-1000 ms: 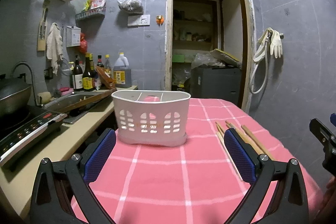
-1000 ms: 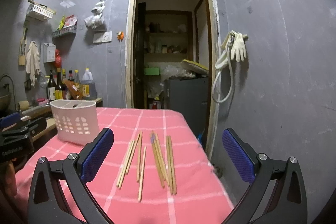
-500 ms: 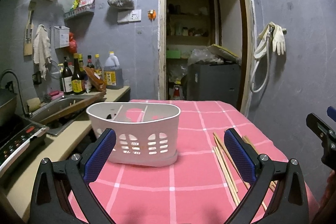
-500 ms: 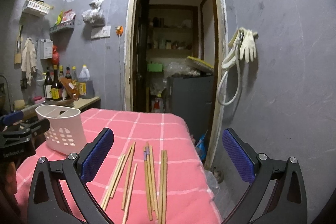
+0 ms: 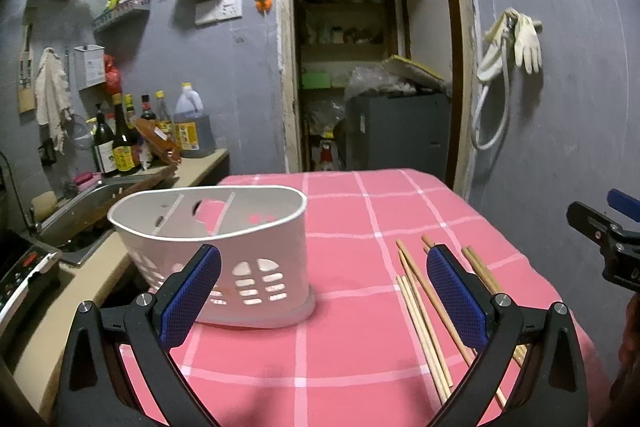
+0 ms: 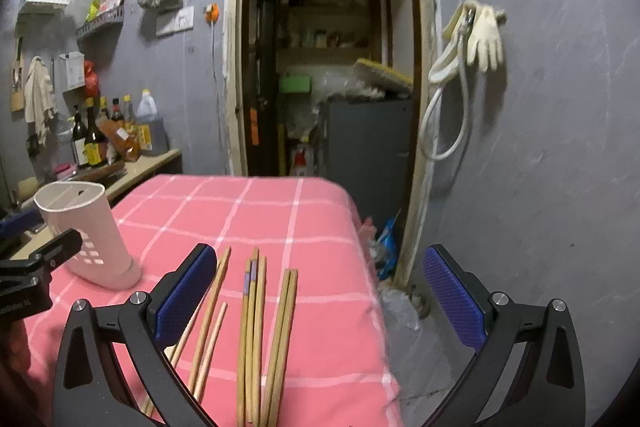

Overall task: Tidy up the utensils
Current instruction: 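Move both grippers over the pile of wooden chopsticks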

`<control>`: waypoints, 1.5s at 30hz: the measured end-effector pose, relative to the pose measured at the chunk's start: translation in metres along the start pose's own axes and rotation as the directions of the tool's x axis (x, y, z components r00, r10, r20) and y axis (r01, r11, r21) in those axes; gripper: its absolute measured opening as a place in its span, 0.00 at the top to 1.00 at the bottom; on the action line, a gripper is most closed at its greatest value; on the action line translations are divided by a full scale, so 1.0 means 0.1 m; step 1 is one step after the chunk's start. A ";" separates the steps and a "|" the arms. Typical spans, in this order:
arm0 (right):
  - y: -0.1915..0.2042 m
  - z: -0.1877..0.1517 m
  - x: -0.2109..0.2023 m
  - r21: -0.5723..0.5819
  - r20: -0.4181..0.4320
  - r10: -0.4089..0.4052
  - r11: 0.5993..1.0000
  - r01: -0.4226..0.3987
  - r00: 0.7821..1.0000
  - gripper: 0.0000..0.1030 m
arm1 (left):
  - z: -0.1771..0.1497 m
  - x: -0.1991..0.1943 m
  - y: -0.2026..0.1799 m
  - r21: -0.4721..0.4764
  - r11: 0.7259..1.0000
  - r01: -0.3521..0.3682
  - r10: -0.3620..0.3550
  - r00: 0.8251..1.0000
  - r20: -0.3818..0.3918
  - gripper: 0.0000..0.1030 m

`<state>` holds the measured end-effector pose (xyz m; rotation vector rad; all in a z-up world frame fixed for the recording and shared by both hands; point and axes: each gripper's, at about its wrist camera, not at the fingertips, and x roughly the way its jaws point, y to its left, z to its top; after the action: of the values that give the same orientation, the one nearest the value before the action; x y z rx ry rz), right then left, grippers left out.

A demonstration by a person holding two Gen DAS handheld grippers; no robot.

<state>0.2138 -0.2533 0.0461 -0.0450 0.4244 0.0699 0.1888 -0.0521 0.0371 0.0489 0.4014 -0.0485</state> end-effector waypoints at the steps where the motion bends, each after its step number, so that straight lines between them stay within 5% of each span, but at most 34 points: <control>1: -0.01 -0.01 0.04 0.002 -0.017 0.006 1.000 -0.006 1.000 0.00 | -0.01 0.03 -0.02 0.007 1.000 0.007 -0.007 1.000 -0.005 0.02; 10: -0.03 -0.13 0.45 -0.017 -0.172 0.061 0.998 -0.064 0.983 0.22 | -0.12 0.38 -0.10 0.028 0.993 0.114 -0.110 0.986 -0.122 0.03; 13: -0.05 -0.17 0.60 -0.017 -0.238 0.084 0.996 -0.091 0.967 0.33 | -0.16 0.48 -0.13 0.049 0.989 0.141 -0.132 0.979 -0.156 0.12; 21: -0.08 -0.31 0.94 0.009 -0.369 0.124 0.991 -0.131 0.921 0.59 | -0.32 0.96 -0.25 0.078 0.975 0.206 -0.174 0.937 -0.303 0.37; 25: -0.07 -0.32 1.04 0.021 -0.402 0.144 0.989 -0.148 0.904 0.68 | -0.37 1.22 -0.25 0.041 0.970 0.238 -0.203 0.896 -0.395 0.51; 29: -0.05 -0.32 1.12 0.018 -0.426 0.152 0.987 -0.160 0.892 0.73 | -0.42 1.35 -0.23 0.010 0.969 0.247 -0.217 0.870 -0.442 0.55; 45: -0.03 -0.35 1.19 0.019 -0.468 0.157 0.986 -0.168 0.870 0.77 | -0.40 1.32 -0.22 -0.033 0.961 0.275 -0.256 0.837 -0.484 0.61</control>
<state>0.3080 -0.2518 -0.0352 -0.0479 0.9144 0.2334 0.2937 -0.0764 -0.0520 0.0423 0.9127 -0.3255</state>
